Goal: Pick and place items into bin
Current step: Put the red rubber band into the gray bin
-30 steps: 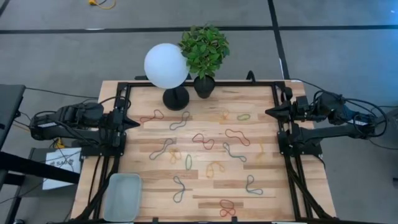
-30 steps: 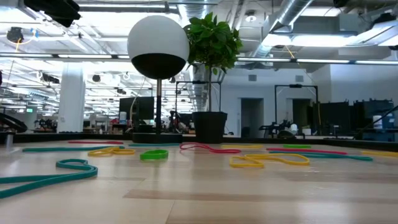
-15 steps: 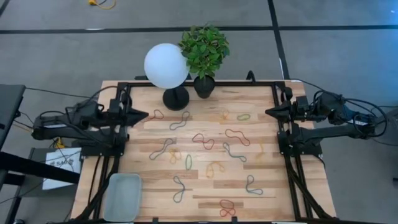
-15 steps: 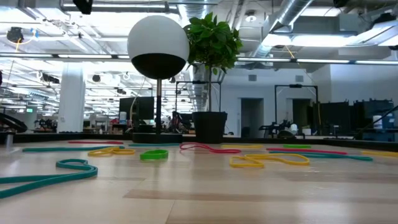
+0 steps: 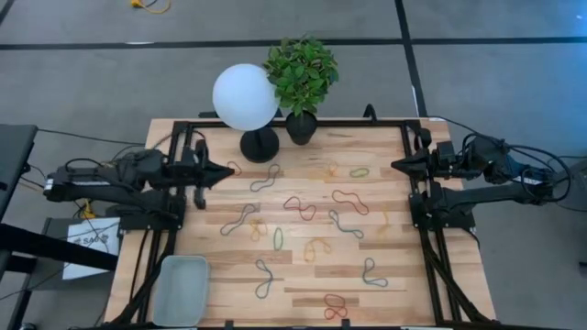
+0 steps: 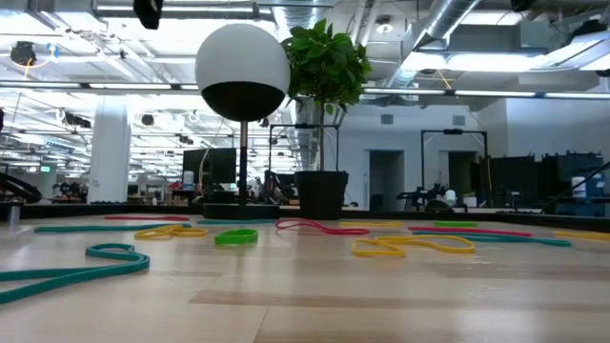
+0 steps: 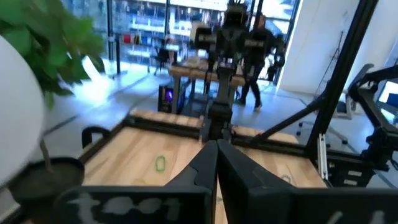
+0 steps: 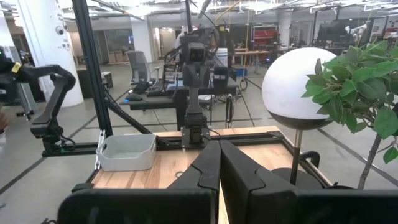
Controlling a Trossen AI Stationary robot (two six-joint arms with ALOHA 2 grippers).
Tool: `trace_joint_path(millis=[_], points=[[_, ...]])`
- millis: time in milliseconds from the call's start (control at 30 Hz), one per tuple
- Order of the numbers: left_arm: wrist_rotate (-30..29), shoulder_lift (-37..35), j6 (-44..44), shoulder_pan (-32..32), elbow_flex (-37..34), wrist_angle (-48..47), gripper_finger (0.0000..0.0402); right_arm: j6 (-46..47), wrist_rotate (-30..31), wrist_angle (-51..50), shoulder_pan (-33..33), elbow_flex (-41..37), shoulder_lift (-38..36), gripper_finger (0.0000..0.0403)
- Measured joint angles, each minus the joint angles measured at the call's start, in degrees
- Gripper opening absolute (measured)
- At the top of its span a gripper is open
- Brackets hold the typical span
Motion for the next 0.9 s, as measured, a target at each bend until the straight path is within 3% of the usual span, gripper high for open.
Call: trace_joint_path(millis=[167,367,667,900], points=[[0.02,6.97,-1.43,0.00,0.00,-0.19,0.0000,0.05,0.00,1.12,0.00,0.00,0.02,0.0000],[0.17,15.67,-4.93,0.00,0.00,-0.22,0.0000,7.55,-1.71,1.56,0.72,-1.75,0.00,0.0000],[0.66,25.73,-4.02,0.01,0.01,5.48,0.0000,24.58,-1.44,7.01,3.27,-16.49,3.04,0.0000],[2.10,26.88,-2.38,0.00,0.20,7.17,0.0000,30.53,-0.46,8.33,4.02,-24.08,8.70,0.0000]])
